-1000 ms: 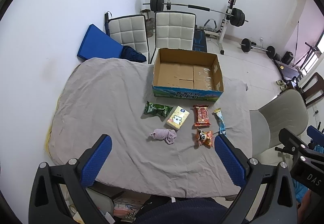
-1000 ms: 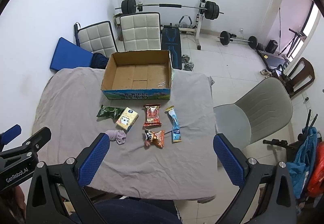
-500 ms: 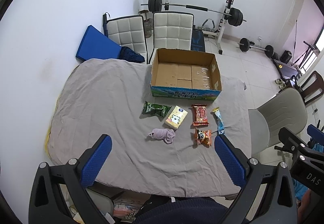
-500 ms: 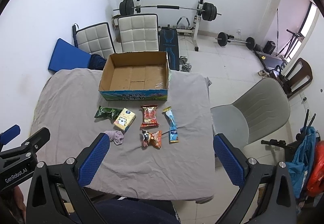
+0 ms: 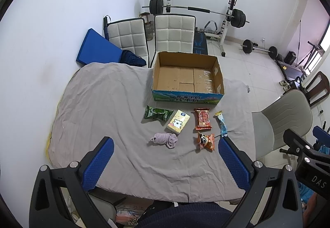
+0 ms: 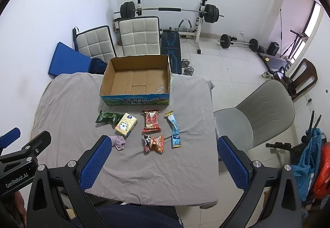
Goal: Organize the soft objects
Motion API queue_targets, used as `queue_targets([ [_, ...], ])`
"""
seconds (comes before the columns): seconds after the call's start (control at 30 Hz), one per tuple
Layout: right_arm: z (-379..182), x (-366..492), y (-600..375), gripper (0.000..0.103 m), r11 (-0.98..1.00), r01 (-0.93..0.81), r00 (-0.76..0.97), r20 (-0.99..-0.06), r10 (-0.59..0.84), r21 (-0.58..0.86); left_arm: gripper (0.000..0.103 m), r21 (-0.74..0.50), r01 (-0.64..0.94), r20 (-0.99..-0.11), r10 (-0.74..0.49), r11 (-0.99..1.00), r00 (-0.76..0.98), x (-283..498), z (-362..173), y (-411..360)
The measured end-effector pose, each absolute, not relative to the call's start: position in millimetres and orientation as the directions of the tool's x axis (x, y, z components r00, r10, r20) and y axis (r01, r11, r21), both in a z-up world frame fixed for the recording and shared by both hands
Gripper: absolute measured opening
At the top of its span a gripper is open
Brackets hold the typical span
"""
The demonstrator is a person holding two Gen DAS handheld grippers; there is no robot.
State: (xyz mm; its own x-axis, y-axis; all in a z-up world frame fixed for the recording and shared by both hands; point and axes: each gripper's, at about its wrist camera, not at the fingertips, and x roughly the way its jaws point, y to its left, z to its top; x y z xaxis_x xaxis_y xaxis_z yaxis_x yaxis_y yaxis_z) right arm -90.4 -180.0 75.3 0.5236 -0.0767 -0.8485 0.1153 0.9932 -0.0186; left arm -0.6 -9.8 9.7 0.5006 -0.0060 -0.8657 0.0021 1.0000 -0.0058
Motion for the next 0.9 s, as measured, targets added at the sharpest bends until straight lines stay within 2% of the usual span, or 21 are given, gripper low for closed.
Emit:
queue_targets([
  [0.9,78.2,-85.1,-178.4,0.103,0.994,0.109,0.531,-0.845,-0.072,-0.017,0.103,-0.003,0.003,-0.862,-0.004,1.0,0.507,7.9,13.8,-7.3],
])
